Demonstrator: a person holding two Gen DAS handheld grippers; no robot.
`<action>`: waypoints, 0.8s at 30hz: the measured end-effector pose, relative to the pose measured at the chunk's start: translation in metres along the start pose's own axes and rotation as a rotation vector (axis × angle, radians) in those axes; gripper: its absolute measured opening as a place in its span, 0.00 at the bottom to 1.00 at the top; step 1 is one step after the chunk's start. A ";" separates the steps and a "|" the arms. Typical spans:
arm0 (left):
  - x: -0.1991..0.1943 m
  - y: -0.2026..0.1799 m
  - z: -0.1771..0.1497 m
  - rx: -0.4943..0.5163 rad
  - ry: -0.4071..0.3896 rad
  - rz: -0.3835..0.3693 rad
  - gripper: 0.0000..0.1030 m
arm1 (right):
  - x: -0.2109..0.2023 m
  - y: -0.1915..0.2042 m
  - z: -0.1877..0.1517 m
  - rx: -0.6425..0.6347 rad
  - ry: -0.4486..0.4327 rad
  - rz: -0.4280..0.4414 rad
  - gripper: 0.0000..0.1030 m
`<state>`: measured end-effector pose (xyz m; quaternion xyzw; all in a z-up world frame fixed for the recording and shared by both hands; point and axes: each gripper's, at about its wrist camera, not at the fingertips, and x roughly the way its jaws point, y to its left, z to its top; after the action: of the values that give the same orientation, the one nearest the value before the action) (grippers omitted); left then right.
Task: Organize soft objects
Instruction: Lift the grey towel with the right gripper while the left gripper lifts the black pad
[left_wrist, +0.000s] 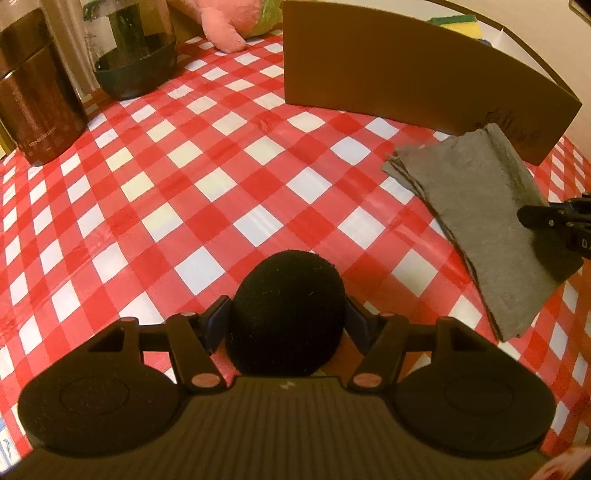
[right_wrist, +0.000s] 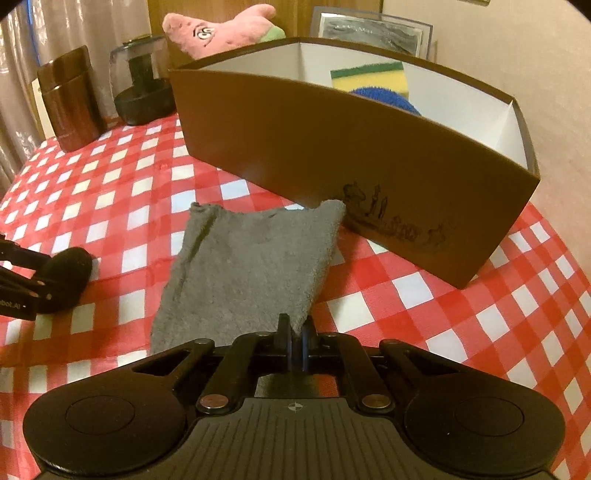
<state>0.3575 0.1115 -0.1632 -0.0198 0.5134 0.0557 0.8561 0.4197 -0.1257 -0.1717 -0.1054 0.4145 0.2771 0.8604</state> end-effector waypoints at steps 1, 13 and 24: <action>-0.002 0.000 0.000 -0.002 -0.002 0.002 0.61 | -0.002 0.000 0.001 0.000 -0.005 0.002 0.05; -0.039 -0.006 0.004 -0.022 -0.063 0.019 0.62 | -0.039 0.008 0.013 0.015 -0.069 0.056 0.05; -0.075 -0.014 0.005 -0.043 -0.128 0.007 0.62 | -0.081 0.011 0.018 0.013 -0.129 0.084 0.04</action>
<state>0.3286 0.0924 -0.0954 -0.0330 0.4564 0.0709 0.8863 0.3840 -0.1409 -0.0972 -0.0642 0.3640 0.3164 0.8737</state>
